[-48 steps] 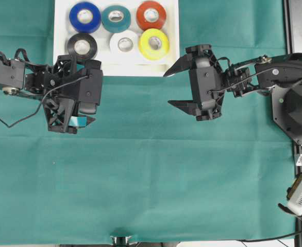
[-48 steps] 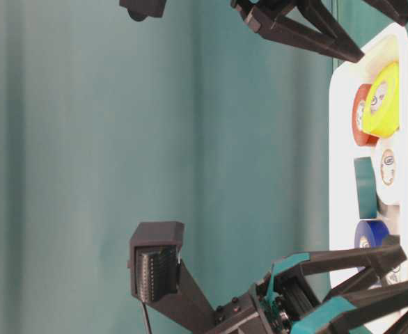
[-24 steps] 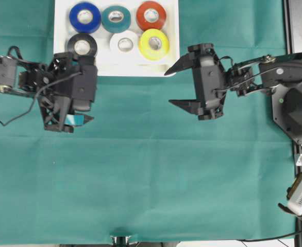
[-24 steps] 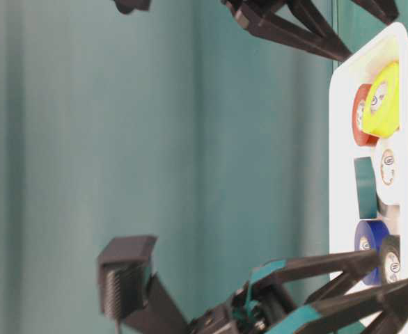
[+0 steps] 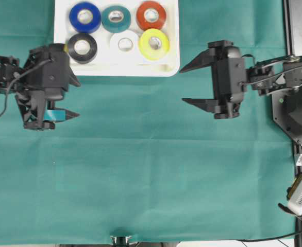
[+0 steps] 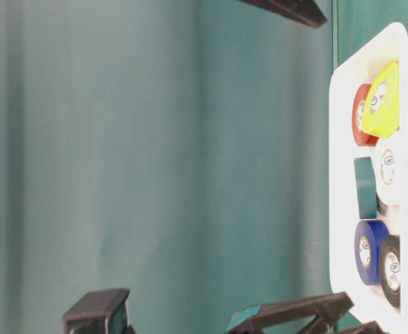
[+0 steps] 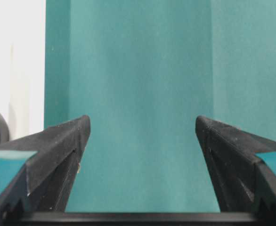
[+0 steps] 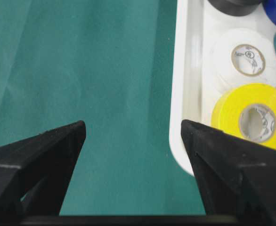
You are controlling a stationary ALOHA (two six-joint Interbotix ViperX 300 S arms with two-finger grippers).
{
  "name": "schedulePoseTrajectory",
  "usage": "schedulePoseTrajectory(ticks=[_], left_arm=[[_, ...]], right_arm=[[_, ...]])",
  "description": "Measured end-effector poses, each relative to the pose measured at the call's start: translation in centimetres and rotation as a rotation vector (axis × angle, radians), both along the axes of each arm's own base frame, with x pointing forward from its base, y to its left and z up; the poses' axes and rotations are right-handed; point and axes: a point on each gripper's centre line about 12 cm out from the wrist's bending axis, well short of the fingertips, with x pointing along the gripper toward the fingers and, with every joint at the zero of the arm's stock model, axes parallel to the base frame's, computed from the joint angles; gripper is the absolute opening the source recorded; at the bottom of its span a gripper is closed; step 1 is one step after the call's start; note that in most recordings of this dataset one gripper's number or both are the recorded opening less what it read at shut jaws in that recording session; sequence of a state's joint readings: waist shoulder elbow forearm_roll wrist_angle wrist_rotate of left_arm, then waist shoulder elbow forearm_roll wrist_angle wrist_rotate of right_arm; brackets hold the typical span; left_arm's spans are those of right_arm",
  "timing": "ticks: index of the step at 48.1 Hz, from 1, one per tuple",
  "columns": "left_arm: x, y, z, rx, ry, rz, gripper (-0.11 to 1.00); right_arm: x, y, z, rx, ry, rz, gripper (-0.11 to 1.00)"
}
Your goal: Put the tape alternately from left to right into the white case.
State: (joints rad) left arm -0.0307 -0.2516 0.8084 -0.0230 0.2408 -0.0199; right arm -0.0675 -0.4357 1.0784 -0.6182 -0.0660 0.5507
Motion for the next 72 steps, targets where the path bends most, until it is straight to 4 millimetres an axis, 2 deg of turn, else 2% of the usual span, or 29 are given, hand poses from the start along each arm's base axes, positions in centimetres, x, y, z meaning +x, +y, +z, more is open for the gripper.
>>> schedulePoseTrajectory(ticks=[24, 41, 53, 72], left_arm=[[-4.0, 0.2, 0.7, -0.021, -0.176, 0.018, 1.00], [-6.5, 0.4, 1.6, -0.024, -0.294, 0.024, 1.00], [-8.2, 0.9, 1.7, -0.022, -0.331, 0.046, 1.00], [-11.3, 1.8, 1.5, -0.018, -0.391, 0.084, 1.00]], right_arm=[[-4.5, 0.3, 1.9, 0.027, -0.139, -0.019, 0.87], [-7.3, 0.5, 2.2, 0.026, -0.223, -0.020, 0.87], [-8.5, 0.4, 2.0, 0.068, -0.238, -0.063, 0.87], [-9.3, 0.3, 1.3, 0.070, -0.236, -0.071, 0.87]])
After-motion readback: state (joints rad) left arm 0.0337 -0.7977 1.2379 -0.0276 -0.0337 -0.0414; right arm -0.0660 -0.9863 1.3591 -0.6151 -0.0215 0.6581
